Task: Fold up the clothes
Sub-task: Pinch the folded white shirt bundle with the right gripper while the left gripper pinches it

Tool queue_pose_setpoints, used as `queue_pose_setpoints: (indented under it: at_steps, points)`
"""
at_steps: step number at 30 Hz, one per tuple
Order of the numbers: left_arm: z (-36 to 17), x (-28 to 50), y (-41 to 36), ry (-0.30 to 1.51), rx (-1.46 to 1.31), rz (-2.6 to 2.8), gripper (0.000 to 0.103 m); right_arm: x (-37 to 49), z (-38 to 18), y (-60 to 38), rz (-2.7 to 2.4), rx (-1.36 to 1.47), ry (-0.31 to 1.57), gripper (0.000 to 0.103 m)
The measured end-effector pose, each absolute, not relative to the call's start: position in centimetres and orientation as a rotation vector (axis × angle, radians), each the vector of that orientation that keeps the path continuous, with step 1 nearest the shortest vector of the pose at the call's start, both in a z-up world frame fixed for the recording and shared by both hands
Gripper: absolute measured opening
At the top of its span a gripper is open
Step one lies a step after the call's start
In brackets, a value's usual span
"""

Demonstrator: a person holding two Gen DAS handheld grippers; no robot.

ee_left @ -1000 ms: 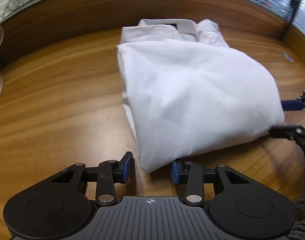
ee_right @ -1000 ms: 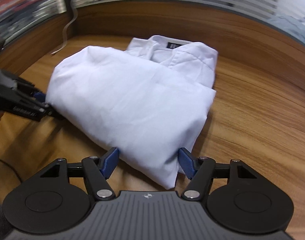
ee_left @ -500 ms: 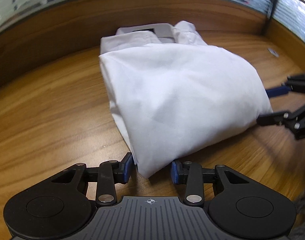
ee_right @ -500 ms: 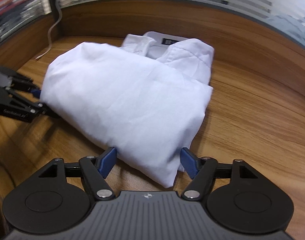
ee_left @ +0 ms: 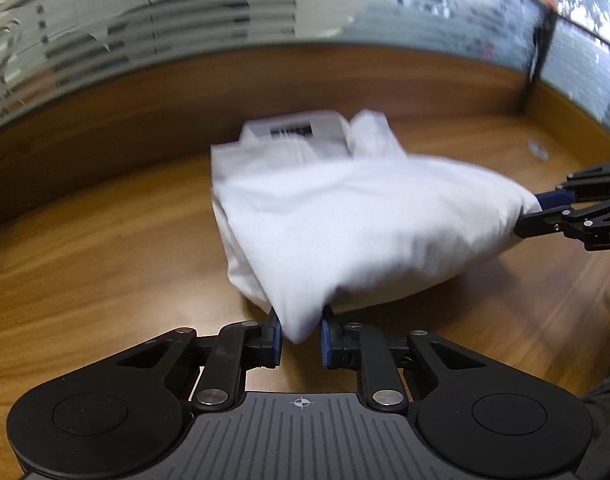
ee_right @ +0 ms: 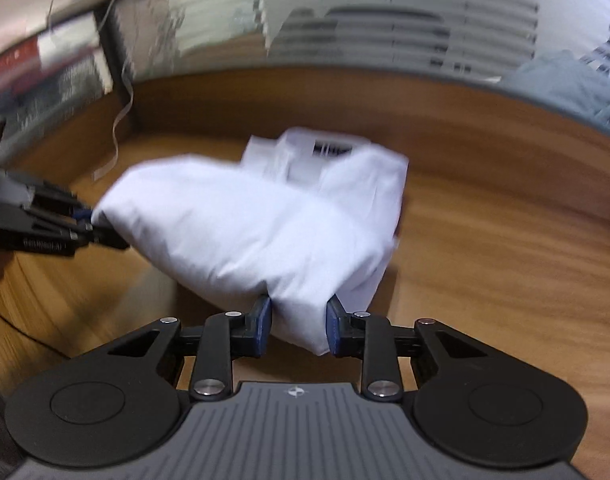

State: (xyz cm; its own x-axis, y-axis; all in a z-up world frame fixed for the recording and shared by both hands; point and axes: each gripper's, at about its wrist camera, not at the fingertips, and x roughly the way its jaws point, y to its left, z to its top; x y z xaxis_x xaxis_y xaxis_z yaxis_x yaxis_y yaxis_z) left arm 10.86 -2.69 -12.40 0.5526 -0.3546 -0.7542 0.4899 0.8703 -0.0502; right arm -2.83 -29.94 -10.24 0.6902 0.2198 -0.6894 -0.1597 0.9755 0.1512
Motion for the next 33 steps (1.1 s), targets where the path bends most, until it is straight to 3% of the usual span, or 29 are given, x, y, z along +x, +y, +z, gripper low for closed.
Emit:
queue_pose_setpoints:
  at_steps: [11,19,24,27,29,33]
  points:
    - [-7.6,21.7,-3.2,0.732,-0.014,-0.387,0.020,8.2,-6.2,-33.8,0.052,0.213,0.630,0.033]
    - [-9.8,30.5,-6.5,0.744,-0.005,-0.283,0.023,18.1,-8.9,-35.6,-0.087,0.182,0.625,0.036]
    - [-12.0,33.7,-7.2,0.798,-0.025,-0.265,0.031,22.9,-11.3,-36.2,-0.164,0.180,0.709,0.044]
    - [-12.2,33.0,-5.1,0.804,-0.146,-0.284,0.038,22.6,-10.7,-37.4,-0.194,0.288,0.699,0.061]
    - [-12.7,32.4,-3.3,0.823,-0.232,-0.312,0.050,20.8,-9.8,-37.8,-0.192,0.351,0.647,0.075]
    - [-13.8,31.4,-0.1,0.869,-0.390,-0.363,0.055,16.9,-9.7,-37.4,-0.126,0.385,0.619,0.079]
